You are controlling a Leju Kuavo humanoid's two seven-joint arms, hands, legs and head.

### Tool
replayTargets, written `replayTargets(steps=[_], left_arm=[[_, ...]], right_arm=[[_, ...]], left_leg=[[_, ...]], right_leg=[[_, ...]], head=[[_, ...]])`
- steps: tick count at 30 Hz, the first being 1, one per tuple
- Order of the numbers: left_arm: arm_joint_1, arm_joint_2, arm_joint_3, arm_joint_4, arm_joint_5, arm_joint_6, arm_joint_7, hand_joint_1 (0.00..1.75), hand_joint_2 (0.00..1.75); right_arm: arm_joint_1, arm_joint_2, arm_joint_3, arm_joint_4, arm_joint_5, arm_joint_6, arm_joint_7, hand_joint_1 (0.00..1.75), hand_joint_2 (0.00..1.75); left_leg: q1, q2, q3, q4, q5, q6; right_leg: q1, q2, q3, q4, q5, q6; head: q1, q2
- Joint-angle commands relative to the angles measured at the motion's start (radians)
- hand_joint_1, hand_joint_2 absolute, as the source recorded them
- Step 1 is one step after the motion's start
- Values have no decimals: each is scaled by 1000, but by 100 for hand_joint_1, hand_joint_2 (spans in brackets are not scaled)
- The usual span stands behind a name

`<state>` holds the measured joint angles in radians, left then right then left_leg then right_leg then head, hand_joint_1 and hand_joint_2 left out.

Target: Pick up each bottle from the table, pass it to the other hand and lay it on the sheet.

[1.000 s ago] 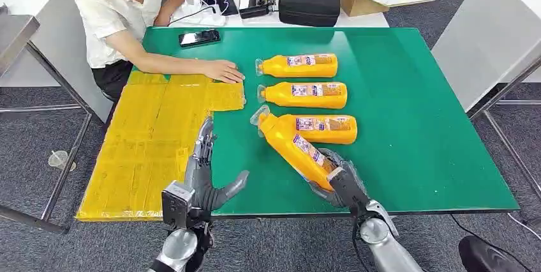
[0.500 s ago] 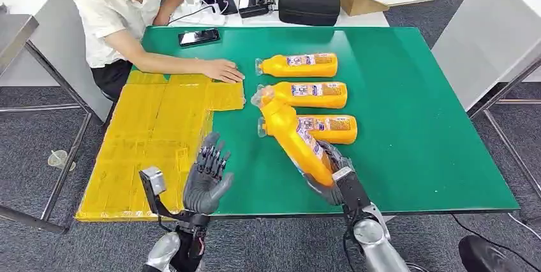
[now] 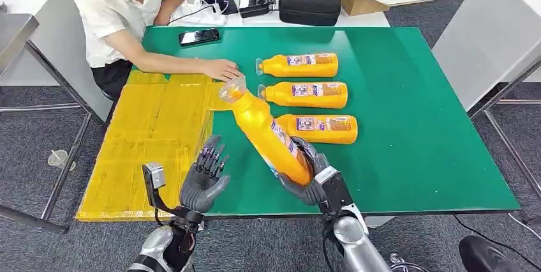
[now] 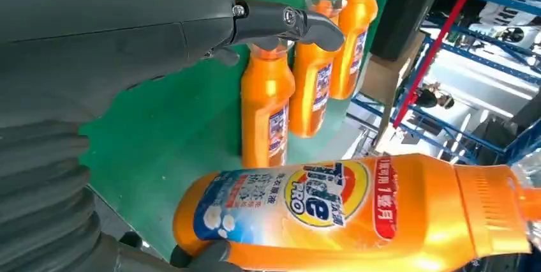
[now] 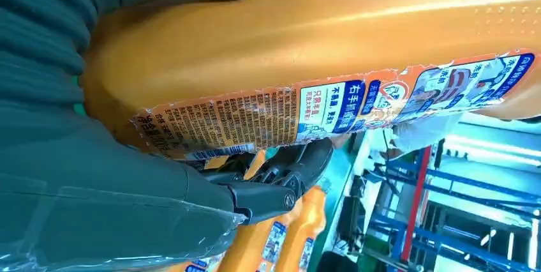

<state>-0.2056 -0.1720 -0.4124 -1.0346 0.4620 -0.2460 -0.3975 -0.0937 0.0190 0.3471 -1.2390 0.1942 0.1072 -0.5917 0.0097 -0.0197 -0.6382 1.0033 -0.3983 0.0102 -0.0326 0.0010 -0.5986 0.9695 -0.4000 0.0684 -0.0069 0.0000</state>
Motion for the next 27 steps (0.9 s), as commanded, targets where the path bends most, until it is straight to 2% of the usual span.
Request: replayTargets(steps=[1,4,5,8,9,13,16,19,20,27], left_arm=[[-42,12,12,28,-63,-4,-48,0,175],[-47,4,28,8,-60,-12,-44,0,175],[-51,4,30,3,-59,-14,-45,0,175],[-51,4,30,3,-59,-14,-45,0,175],[-51,4,30,4,-59,-14,-45,0,175],[-47,-14,54,-30,-36,-42,-65,0,175],[-30,-27,48,-83,20,-67,-29,0,175],[-48,-31,48,-59,41,-62,-22,0,175],[-60,-34,51,-43,62,-82,-24,0,175],[-62,-27,28,-54,100,-154,-9,0,175]], right_arm=[[-50,16,82,84,7,46,-3,175,175],[-57,37,134,121,15,60,-16,175,175],[-59,43,145,126,17,60,-16,175,175],[-59,43,145,126,17,60,-16,175,175],[-61,42,143,126,16,60,-16,175,175],[-77,40,177,153,15,71,-19,175,175],[-98,44,191,186,16,64,-20,175,175],[-119,46,215,187,24,71,-26,175,175],[-126,47,227,185,27,73,-26,175,175],[-141,52,244,217,19,79,-23,175,175]], left_leg=[[1,4,4,0,-2,0],[2,6,7,1,-4,-1],[1,4,3,0,-1,0],[2,3,3,0,-2,0],[3,5,7,2,-5,-1],[1,3,3,0,-2,0],[1,3,2,1,-2,0],[2,5,6,1,-4,0],[1,2,2,0,-1,0],[1,2,3,0,-1,0]], right_leg=[[2,2,3,0,-1,-4],[3,3,6,0,-2,-6],[2,2,2,0,0,-3],[2,1,2,0,-1,-3],[4,2,7,0,-3,-7],[2,2,2,-1,-1,-3],[2,1,2,0,-1,-3],[3,3,5,0,-2,-5],[1,2,1,0,0,-3],[2,1,2,0,-1,-3]], head=[[0,0],[0,0],[0,0],[0,0],[0,0],[0,0],[0,0],[0,0],[0,0],[0,0]])
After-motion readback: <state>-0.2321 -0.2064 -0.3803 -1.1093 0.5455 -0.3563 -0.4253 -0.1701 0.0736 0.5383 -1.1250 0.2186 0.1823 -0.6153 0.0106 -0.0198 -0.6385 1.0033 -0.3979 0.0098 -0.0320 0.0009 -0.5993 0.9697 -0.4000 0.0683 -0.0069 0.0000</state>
